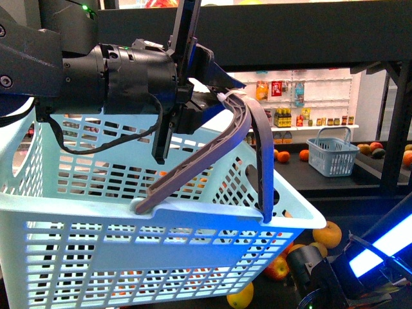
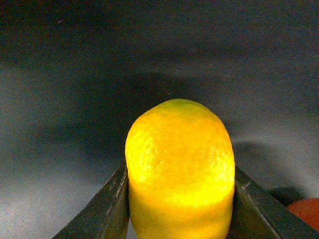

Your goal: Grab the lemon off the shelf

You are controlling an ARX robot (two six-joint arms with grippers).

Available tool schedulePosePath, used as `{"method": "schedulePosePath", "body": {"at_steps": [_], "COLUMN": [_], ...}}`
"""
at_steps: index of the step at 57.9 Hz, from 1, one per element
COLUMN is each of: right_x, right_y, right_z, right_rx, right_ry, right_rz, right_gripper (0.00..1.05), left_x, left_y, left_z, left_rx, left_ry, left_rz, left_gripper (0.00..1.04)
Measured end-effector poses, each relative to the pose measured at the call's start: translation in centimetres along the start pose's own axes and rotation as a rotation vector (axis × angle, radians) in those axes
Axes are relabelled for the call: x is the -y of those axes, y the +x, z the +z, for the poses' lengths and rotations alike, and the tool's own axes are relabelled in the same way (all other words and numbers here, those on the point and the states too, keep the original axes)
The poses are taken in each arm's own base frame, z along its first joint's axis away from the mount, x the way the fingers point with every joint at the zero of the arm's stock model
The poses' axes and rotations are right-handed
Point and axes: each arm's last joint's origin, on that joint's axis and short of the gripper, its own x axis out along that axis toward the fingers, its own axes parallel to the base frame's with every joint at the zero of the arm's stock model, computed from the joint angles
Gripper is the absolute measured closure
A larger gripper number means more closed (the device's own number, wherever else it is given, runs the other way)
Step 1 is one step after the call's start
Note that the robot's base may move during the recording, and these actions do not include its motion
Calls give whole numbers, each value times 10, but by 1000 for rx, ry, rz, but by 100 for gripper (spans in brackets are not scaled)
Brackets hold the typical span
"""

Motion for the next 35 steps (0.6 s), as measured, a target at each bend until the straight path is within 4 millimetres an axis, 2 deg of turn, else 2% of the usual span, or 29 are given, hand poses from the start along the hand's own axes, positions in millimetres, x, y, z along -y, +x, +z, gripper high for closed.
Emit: {"method": "schedulePosePath", "body": {"at_steps": [7, 22, 27, 30, 35], "right_x": [22, 75, 94, 99, 106], "right_y": [-22, -94, -122, -135, -172], "right_z": [14, 53, 63, 68, 85], "right_rx": [54, 206, 266, 287, 357], "right_ry": [36, 140, 180, 194, 232], "right_rz": [-8, 3, 30, 57, 130], "right_gripper": [59, 59, 59, 59, 59], "left_x": [0, 0, 0, 0, 0], "left_y": [0, 0, 0, 0, 0], "left_z": [0, 0, 0, 0, 0], "left_rx": [0, 0, 0, 0, 0], "left_ry": [0, 0, 0, 0, 0], "left_rz": [0, 0, 0, 0, 0], "left_gripper": [93, 93, 93, 93, 93]}}
